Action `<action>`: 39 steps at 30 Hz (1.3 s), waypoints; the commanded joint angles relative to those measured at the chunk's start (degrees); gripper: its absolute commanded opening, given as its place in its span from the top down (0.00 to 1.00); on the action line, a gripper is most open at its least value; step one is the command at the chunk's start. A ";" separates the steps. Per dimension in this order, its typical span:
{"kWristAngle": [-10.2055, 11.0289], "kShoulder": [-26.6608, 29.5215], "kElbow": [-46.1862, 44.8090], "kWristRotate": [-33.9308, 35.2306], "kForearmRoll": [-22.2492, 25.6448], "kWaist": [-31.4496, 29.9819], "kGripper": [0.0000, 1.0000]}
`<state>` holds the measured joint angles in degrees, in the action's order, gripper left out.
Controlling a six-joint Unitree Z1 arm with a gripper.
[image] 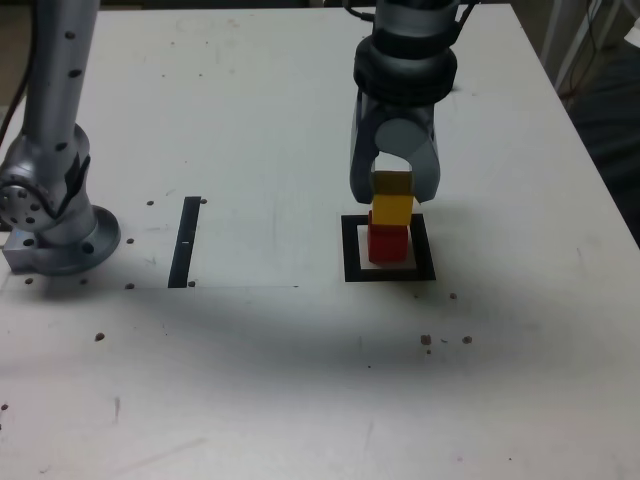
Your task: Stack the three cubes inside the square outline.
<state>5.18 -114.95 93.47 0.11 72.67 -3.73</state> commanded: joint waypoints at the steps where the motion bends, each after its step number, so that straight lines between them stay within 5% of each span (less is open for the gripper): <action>1: -0.11 -0.34 -0.33 0.25 -0.32 -0.22 0.65; 7: -0.25 -0.25 -1.19 0.38 -0.91 -0.38 0.58; 12: -0.33 0.08 -2.28 0.35 -1.87 -0.40 0.14; 15: -0.35 0.38 -2.81 0.33 -2.27 -0.39 0.02; 25: 0.03 2.07 -4.00 0.42 -3.03 -0.40 0.01; 39: 3.22 5.66 -4.22 -1.22 -1.33 2.20 0.01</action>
<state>8.20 -109.80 88.70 -0.41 70.97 -2.25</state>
